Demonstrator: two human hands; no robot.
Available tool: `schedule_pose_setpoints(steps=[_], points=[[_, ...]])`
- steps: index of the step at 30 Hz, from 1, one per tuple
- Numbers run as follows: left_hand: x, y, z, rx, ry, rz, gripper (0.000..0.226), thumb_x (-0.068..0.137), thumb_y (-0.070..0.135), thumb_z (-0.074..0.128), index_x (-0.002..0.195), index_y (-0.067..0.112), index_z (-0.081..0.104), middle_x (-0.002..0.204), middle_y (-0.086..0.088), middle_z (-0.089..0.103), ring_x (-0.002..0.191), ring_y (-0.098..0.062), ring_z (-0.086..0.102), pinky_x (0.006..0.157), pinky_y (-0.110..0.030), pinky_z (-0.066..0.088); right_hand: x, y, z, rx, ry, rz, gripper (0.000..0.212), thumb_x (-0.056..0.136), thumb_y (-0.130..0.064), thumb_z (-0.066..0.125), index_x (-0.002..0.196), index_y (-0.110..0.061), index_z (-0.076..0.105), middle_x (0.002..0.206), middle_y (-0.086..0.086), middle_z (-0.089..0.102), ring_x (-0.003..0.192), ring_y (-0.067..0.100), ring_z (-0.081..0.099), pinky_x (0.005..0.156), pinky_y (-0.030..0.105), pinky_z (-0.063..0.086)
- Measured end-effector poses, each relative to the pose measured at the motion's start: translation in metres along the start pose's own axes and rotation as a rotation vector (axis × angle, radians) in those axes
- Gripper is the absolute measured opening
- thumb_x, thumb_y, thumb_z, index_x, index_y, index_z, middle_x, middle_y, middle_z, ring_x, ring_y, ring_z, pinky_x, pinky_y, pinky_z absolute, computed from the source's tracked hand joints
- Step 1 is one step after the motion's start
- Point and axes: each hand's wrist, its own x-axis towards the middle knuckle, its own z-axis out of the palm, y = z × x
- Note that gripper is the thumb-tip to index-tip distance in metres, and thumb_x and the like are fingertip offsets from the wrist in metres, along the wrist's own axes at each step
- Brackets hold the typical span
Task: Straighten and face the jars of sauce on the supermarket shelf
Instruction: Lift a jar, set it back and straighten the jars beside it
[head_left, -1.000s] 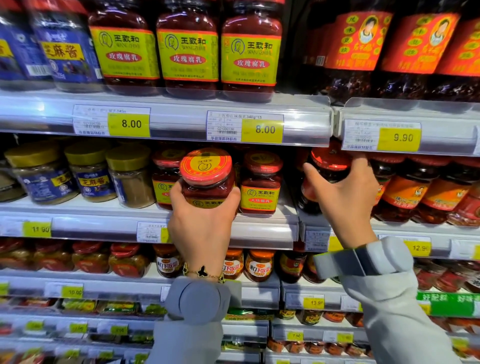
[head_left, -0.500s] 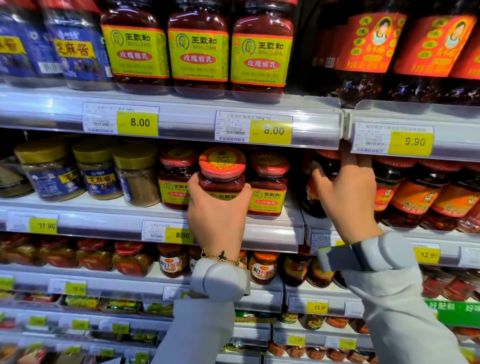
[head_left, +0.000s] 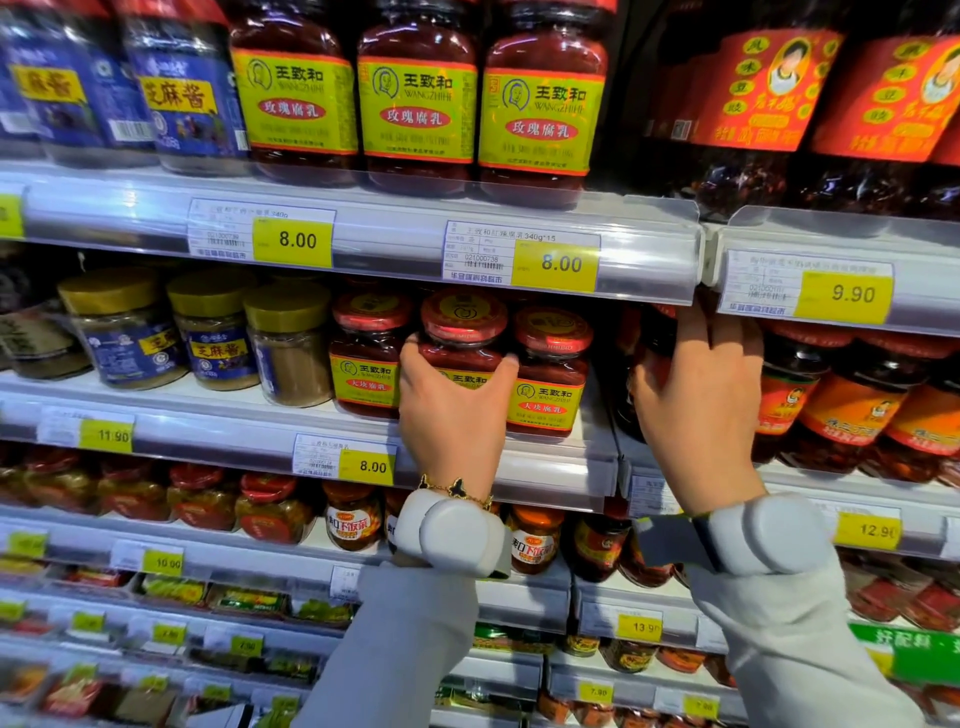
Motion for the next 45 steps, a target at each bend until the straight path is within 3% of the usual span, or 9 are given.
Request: schedule_pose_setpoints(steps=[9,16,19,22,24,30,37,41,45], points=[[-0.001,-0.006,0.0,-0.043,-0.158,0.043,0.08,0.085,0.044,0.056,0.143,0.006,0.015,0.147,-0.013,0.031,0.134,-0.027,0.03,0.104,-0.034,0.029,0.001,0.006,0.0,0.024,-0.021,-0.005,0.059,0.077,-0.013,0.063,0.129,0.005,0.042,0.107,0.036,0.055,0.111,0.05,0.043,0.102,0.047,0.021],[-0.017,-0.012,-0.007,0.366,-0.088,0.195,0.063,0.094,0.02,0.045,0.144,0.004,0.01,0.141,-0.016,0.035,0.128,-0.03,0.034,0.1,-0.039,0.033,0.005,0.011,-0.001,0.051,0.009,-0.026,0.044,0.077,-0.01,0.062,0.115,0.011,0.052,0.092,0.036,0.059,0.094,0.049,0.051,0.093,0.047,0.024],[-0.035,-0.016,-0.008,0.413,0.101,0.279,0.056,0.085,0.003,0.05,0.137,0.009,0.03,0.127,-0.014,0.039,0.113,-0.028,0.04,0.087,-0.038,0.042,0.005,0.014,0.002,0.058,0.018,-0.054,0.046,0.081,-0.013,0.058,0.122,0.006,0.049,0.107,0.033,0.057,0.104,0.048,0.048,0.096,0.047,0.028],[-0.056,-0.008,-0.001,0.238,0.141,0.443,0.034,0.078,-0.001,0.049,0.11,0.009,0.054,0.106,-0.011,0.048,0.094,-0.024,0.047,0.076,-0.031,0.04,0.005,0.018,0.003,0.074,0.029,-0.074,0.046,0.083,-0.014,0.056,0.125,0.005,0.048,0.109,0.033,0.057,0.106,0.048,0.048,0.096,0.048,0.03],[-0.066,0.001,0.007,0.172,0.088,0.554,0.026,0.077,-0.001,0.049,0.099,0.01,0.058,0.097,-0.007,0.054,0.091,-0.023,0.048,0.077,-0.027,0.036,0.004,0.021,0.005,0.066,0.008,-0.08,0.049,0.083,-0.015,0.054,0.128,0.003,0.046,0.11,0.033,0.056,0.108,0.048,0.047,0.096,0.046,0.026],[-0.081,0.031,0.03,0.026,-0.114,0.638,0.029,0.075,-0.001,0.048,0.1,0.007,0.062,0.097,-0.007,0.062,0.092,-0.024,0.055,0.082,-0.033,0.044,-0.003,0.029,0.004,0.162,-0.033,-0.111,0.059,0.083,-0.014,0.055,0.137,-0.002,0.036,0.13,0.029,0.046,0.123,0.047,0.037,0.104,0.046,0.025],[-0.084,0.04,0.06,-0.079,-0.362,0.493,0.052,0.078,-0.009,0.04,0.129,0.002,0.047,0.131,-0.014,0.05,0.12,-0.026,0.047,0.101,-0.038,0.04,-0.036,0.033,0.0,0.465,-0.004,-0.037,0.071,0.073,0.007,0.052,0.139,0.002,0.027,0.136,0.027,0.036,0.126,0.04,0.037,0.102,0.043,0.036],[-0.077,0.04,0.073,0.027,-0.434,0.452,0.054,0.082,-0.006,0.04,0.135,0.004,0.04,0.136,-0.015,0.047,0.124,-0.029,0.044,0.102,-0.031,0.032,-0.054,0.038,0.009,0.511,-0.116,0.104,0.062,0.076,0.006,0.052,0.135,0.003,0.032,0.121,0.026,0.051,0.11,0.041,0.048,0.091,0.043,0.038],[-0.068,0.037,0.084,0.124,-0.532,0.39,0.049,0.087,0.008,0.047,0.135,0.009,0.04,0.13,-0.014,0.053,0.119,-0.032,0.048,0.096,-0.038,0.038,-0.062,0.038,0.019,0.456,-0.158,0.155,0.059,0.08,0.0,0.051,0.135,0.005,0.03,0.119,0.027,0.052,0.112,0.039,0.044,0.091,0.042,0.035]])
